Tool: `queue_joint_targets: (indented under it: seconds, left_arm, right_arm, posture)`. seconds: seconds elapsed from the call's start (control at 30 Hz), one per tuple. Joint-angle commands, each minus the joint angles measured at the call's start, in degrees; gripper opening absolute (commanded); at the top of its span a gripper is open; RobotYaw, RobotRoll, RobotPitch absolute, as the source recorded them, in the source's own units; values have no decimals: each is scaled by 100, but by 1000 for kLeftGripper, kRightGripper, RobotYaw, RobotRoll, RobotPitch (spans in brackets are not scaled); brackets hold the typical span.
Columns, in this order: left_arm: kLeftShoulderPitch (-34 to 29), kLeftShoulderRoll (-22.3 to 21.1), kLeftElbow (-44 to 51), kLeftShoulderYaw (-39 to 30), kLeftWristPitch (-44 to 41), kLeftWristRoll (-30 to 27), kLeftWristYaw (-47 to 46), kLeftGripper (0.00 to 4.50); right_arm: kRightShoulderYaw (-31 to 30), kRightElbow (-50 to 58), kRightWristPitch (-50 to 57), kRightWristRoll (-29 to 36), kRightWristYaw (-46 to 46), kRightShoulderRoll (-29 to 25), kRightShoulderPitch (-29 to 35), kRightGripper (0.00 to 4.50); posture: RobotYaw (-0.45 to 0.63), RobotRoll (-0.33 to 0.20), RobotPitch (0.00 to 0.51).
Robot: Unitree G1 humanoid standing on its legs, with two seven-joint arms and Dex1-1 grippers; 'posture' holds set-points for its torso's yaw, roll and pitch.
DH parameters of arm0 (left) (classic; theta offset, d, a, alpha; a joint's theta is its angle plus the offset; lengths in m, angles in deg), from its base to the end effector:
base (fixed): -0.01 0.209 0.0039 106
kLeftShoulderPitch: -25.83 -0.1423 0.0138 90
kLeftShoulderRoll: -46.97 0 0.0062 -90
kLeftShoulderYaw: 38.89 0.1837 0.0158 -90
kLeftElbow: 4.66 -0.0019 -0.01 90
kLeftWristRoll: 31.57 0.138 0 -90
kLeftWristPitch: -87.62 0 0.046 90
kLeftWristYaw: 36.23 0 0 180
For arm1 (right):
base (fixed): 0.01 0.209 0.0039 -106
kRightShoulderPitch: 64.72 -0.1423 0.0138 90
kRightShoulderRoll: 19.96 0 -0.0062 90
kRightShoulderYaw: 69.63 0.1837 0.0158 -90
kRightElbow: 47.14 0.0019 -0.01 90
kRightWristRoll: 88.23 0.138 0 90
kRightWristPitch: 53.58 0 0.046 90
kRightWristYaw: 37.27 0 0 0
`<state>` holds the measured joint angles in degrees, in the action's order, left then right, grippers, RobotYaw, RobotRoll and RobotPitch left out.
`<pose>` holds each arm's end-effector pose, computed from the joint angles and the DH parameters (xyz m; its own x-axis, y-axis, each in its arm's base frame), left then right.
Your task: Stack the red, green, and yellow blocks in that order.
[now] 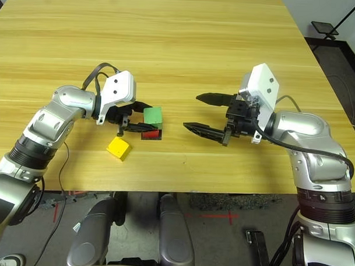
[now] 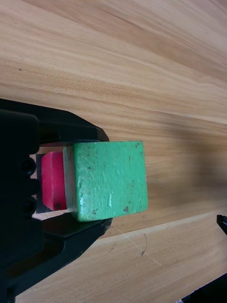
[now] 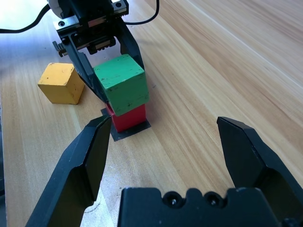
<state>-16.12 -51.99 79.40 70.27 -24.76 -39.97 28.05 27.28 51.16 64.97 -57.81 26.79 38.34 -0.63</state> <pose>0.3109 0.1251 0.2119 0.2179 -0.9067 -0.3611 0.9262 0.0754 0.3695 0.2511 -0.2644 0.2227 0.4690 0.8616 -0.1944 -0.8722 0.4170 -0.2557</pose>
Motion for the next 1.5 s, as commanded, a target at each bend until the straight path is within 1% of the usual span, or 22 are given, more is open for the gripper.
queue_joint_targets:
  seconds: [0.03,0.13,0.17,0.2,0.33,0.5,0.63,0.77,0.83,1.0,1.07,1.13,1.23,1.33,1.43,1.5]
  left_arm:
    - [-75,-85,8,100,-94,90,69,3039]
    - [-56,-115,0,93,-175,107,87,4011]
    - [-52,-126,8,84,-189,111,95,4404]
    - [-49,-132,18,75,-208,107,100,4458]
    - [-42,-166,-5,80,-278,140,104,4458]
    - [-55,-354,179,67,-458,108,222,4458]
    - [-81,-583,458,-53,-691,30,255,4458]
    - [-237,-860,895,-185,-1043,-92,238,4458]
    - [-320,-970,1161,-362,-1377,-119,9,4458]
    - [-441,-1076,1991,-995,-2900,-418,-733,4458]
    - [-595,-1004,2555,-1341,-3673,-544,-1189,4458]
    - [-785,-954,2970,-1508,-4168,-611,-1540,4458]
    - [-1103,-824,3416,-1711,-4621,-676,-2037,4458]
    - [-1516,-560,3990,-1993,-5108,-822,-2473,4458]
    - [-1916,-357,4577,-2088,-5422,-975,-2798,4458]
    - [-2057,-232,4852,-2127,-5651,-1052,-2992,4458]
  right_arm:
    - [-83,-21,-59,-32,37,18,9,4500]
    - [-92,-40,-75,-36,37,25,7,4500]
    - [-95,-48,-82,-42,35,24,4,4500]
    - [-98,-56,-94,-50,34,22,0,4500]
    - [-111,-99,-115,-52,33,20,-45,4500]
    - [-125,-141,-168,-66,52,7,-77,4500]
    - [-140,-210,-220,-92,66,8,-111,4500]
    - [-172,-232,-254,-114,58,44,-113,4500]
    - [-172,-195,-247,-99,42,50,-84,4500]
    - [-129,-164,-244,-74,19,38,3,4500]
    - [-128,-168,-254,-75,6,49,42,4500]
    - [-136,-182,-265,-76,-8,68,47,4500]
    - [-167,-258,-304,-100,-21,126,20,4500]
    - [-207,-331,-338,-124,-15,181,-12,4500]
    - [-245,-405,-377,-154,-9,235,-39,4500]
    - [-261,-424,-377,-167,2,263,-49,4500]
  posture:
    - [172,55,307]
    - [172,54,301]
    - [170,54,300]
    - [171,54,299]
    - [171,52,289]
    - [169,53,278]
    - [172,56,276]
    - [172,60,276]
    - [172,60,276]
    - [174,68,282]
    - [189,80,281]
    - [194,84,281]
    - [198,85,281]
    - [221,91,283]
    - [221,91,283]
    - [235,90,286]
